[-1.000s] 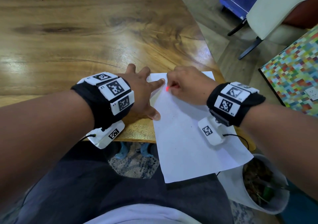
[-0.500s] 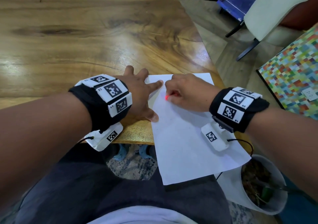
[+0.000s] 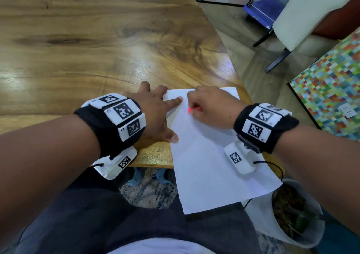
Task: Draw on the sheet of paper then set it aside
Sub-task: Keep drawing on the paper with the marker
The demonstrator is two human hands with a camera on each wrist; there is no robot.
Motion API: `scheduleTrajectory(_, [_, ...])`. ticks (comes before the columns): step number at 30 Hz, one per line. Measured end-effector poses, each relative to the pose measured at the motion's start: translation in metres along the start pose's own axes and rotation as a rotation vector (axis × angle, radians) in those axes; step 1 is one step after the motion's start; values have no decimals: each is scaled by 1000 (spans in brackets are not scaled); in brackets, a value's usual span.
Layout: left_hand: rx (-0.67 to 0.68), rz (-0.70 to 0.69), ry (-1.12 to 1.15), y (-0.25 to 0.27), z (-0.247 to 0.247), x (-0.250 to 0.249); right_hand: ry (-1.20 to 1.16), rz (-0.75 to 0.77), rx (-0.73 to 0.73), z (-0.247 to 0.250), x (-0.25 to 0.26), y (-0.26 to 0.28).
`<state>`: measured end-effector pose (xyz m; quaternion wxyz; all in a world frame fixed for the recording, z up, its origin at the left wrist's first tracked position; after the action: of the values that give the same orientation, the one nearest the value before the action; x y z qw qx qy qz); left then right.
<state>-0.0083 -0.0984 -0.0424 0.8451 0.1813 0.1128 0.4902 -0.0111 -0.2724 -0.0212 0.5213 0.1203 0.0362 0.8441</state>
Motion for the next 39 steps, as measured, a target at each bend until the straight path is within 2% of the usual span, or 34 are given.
scheduleTrajectory(3, [-28, 26, 46, 5, -1, 4, -36, -192, -80, 9, -23, -9])
scheduleTrajectory(6, [-84, 70, 96, 10, -1, 10, -39, -231, -78, 6, -26, -11])
scheduleTrajectory(8, [-101, 91, 100, 12, -2, 9, -77, -188, -75, 2, -16, -10])
scheduleTrajectory(11, [-97, 124, 98, 12, -4, 8, -54, -12, -24, -10, 13, -7])
scheduleTrajectory(13, [-77, 138, 109, 11, -5, 7, -7, 51, -13, -15, 27, -9])
scheduleTrajectory(18, [-46, 149, 126, 10, -2, 5, -7, -131, -68, -1, 1, -43])
scheduleTrajectory(20, [-44, 147, 123, 10, -2, 5, -10, -157, -77, 5, -6, -51])
scheduleTrajectory(25, [-14, 144, 132, 8, -1, 6, -29, 38, 4, -4, 19, -35])
scheduleTrajectory(27, [-14, 136, 129, 8, -1, 6, -44, 53, -9, -8, 26, -33])
scheduleTrajectory(34, [-16, 145, 116, 10, -1, 3, 25, -217, -61, 4, 5, -72])
scheduleTrajectory(36, [-6, 149, 119, 10, 0, 3, 54, -169, -41, 5, 6, -72])
scheduleTrajectory(39, [6, 144, 131, 9, 0, 3, 46, 36, 23, 1, 22, -61])
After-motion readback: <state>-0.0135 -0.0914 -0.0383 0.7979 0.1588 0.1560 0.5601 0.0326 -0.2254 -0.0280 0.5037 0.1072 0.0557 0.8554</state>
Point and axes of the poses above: each hand's wrist, its own y-axis away from the middle knuckle, its own z-axis out of the back of the hand, x = y × z, the point moved 3 cm from there along -y, towards the middle knuckle
